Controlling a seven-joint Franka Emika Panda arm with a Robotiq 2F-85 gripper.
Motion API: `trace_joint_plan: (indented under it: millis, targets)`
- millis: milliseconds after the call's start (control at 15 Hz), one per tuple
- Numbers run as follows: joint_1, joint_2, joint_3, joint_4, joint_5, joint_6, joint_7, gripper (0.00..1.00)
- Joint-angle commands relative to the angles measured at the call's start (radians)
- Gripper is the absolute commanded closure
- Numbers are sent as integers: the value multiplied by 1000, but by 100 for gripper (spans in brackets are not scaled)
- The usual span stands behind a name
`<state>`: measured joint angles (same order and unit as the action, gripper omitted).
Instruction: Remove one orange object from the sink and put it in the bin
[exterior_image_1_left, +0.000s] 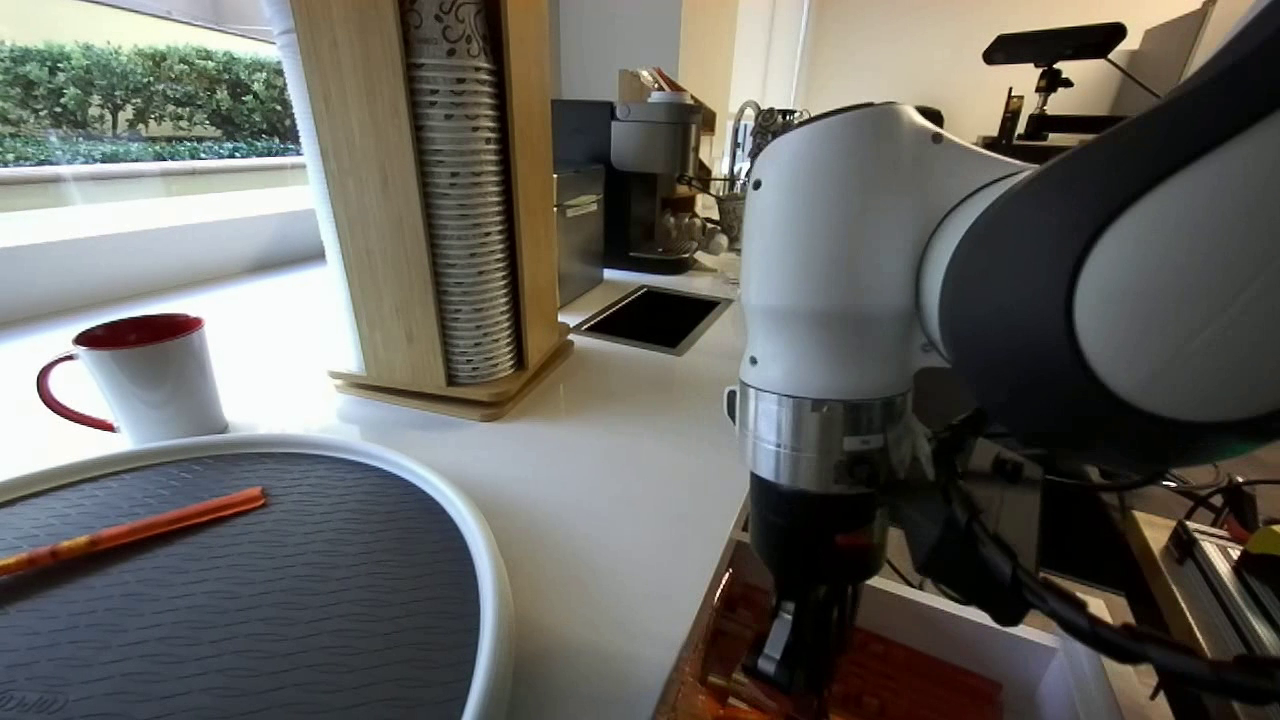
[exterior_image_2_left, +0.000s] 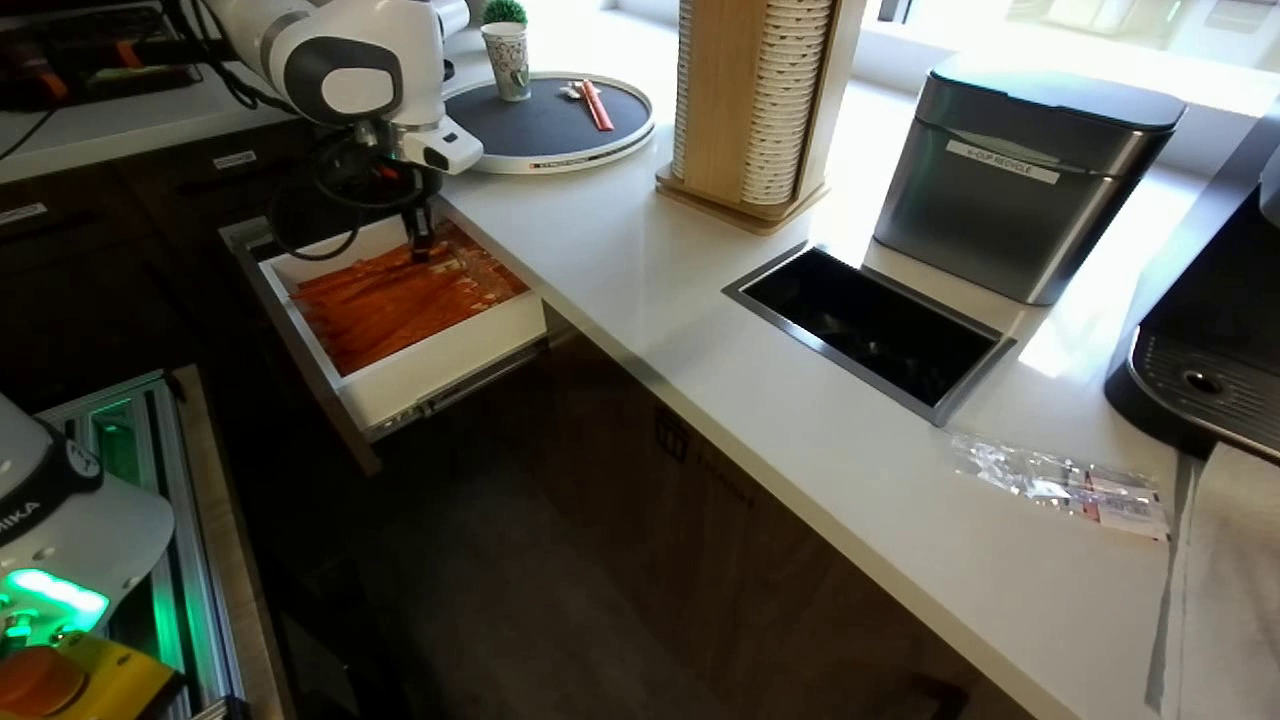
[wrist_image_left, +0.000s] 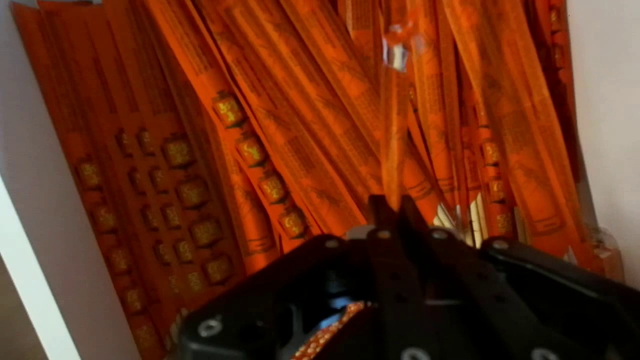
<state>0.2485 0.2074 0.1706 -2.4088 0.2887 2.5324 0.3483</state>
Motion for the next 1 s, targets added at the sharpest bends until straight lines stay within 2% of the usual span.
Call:
trace_joint_plan:
  millis: [0, 267, 467, 600, 800, 867, 933]
  targets:
    - [-24, -109, 28, -134, 114, 30, 8, 98]
    - [-27, -212, 20, -229, 144, 54, 53, 98]
    - [-33, -314, 15, -300, 100, 69, 126, 98]
    - [-48, -403, 16, -350, 18, 60, 212, 98]
    - [-118, -558, 42, -406, -172, -1, 369, 98]
    - [-170, -564, 59, -338, -279, -72, 439, 98]
    - [-199, -627, 66, -346, -327, -126, 466, 98]
